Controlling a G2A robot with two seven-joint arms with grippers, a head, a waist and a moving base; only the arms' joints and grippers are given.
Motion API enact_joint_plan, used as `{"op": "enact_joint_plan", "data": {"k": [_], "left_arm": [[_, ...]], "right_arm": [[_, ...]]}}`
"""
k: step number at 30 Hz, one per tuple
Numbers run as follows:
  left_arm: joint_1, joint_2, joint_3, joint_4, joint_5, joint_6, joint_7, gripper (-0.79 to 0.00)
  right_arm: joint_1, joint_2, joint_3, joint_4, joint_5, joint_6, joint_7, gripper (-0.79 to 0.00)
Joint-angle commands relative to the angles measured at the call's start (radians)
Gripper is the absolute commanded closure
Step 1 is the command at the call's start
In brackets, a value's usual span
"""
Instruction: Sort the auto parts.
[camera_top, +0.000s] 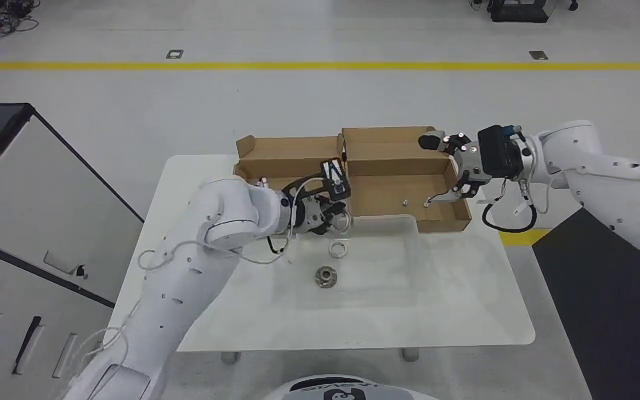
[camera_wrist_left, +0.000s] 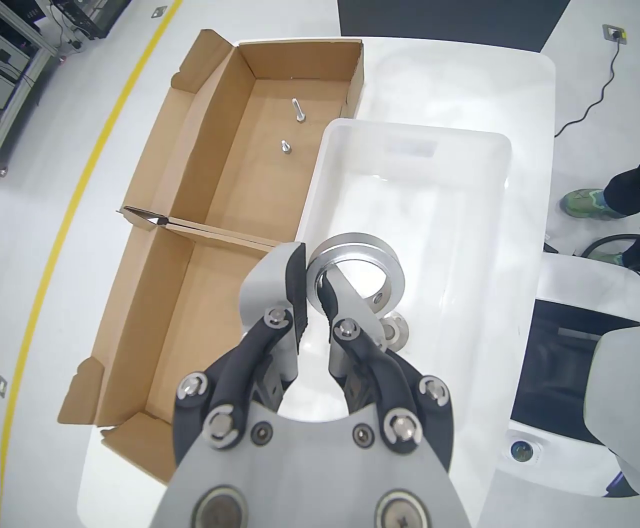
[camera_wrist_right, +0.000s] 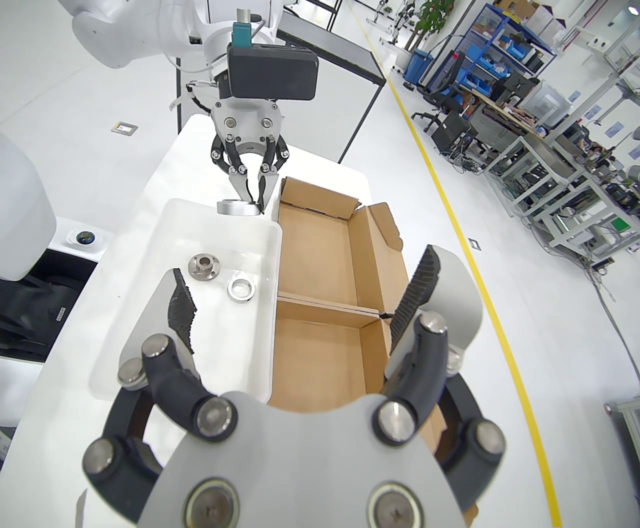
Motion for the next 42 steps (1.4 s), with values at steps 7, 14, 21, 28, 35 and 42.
{"op": "enact_joint_plan", "data": {"k": [7, 14, 21, 28, 35, 42], "left_arm": [[0.022, 0.004, -0.024, -0.001, -0.019, 0.011, 0.070, 0.000], [0.101, 0.029, -0.137, -0.009, -0.168, -0.093, 0.235, 0.000], [0.165, 0.050, -0.211, -0.036, -0.246, -0.258, 0.383, 0.000], [0.217, 0.060, -0.276, -0.060, -0.326, -0.335, 0.600, 0.000], [0.244, 0.080, -0.295, -0.109, -0.458, -0.335, 0.768, 0.000], [0.256, 0.109, -0.272, -0.188, -0.560, -0.335, 0.930, 0.000]], "right_arm": [[0.000, 0.000, 0.000, 0.000, 0.000, 0.000, 0.000, -0.785], [0.000, 0.000, 0.000, 0.000, 0.000, 0.000, 0.000, -0.785], [0.000, 0.000, 0.000, 0.000, 0.000, 0.000, 0.000, -0.785], [0.000, 0.000, 0.000, 0.000, 0.000, 0.000, 0.000, -0.785], [0.000, 0.000, 0.000, 0.000, 0.000, 0.000, 0.000, -0.785], [0.000, 0.000, 0.000, 0.000, 0.000, 0.000, 0.000, -0.785]]}}
